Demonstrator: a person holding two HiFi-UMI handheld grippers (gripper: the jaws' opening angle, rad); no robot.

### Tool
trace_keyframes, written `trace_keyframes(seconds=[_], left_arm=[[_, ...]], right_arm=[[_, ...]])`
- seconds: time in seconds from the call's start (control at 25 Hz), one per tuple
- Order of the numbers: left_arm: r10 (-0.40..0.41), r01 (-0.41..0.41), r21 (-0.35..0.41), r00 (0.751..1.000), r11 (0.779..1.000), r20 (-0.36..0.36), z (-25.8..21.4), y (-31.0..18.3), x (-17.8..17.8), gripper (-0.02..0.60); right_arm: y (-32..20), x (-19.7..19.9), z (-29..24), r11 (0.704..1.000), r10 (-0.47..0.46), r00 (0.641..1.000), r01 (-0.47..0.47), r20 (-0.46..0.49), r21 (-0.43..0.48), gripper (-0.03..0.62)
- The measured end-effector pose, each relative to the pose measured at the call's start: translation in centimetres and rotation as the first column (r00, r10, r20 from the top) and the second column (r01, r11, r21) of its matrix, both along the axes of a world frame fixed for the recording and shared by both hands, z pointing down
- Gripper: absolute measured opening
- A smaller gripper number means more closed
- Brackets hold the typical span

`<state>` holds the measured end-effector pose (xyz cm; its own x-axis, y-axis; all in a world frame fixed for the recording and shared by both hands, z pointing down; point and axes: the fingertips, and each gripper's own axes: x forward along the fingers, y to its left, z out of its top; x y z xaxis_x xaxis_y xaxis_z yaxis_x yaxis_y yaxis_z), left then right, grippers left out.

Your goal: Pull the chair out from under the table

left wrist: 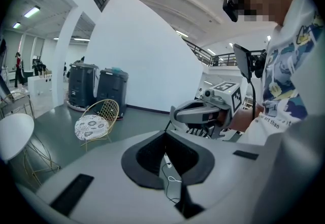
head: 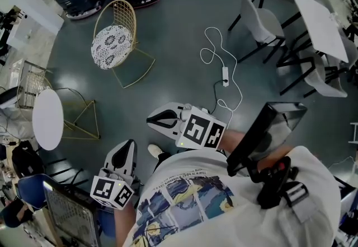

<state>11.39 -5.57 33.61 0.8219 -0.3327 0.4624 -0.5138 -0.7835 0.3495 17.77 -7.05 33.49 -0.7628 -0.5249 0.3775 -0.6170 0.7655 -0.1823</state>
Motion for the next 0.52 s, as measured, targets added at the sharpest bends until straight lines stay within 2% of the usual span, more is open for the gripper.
trace_keyframes(seconds=[0.28, 0.52], left_arm=[[-0.014, 0.014, -0.007, 1.000, 1.000, 0.012, 0.7, -2.2, 1.4, 0.009], [-0.026, 0.027, -0.037, 1.000, 0.999, 0.015, 2.1, -5.6, 1.7, 0.009]], right_arm=[[-2.0, 1.6, 1.3, 1.000, -0.012, 1.000, 0.012, -0.004, -0.017, 0.011], [-5.8, 2.4, 3.1, 0.999, -0.019, 1.000, 0.018, -0.017, -0.042, 0.011]])
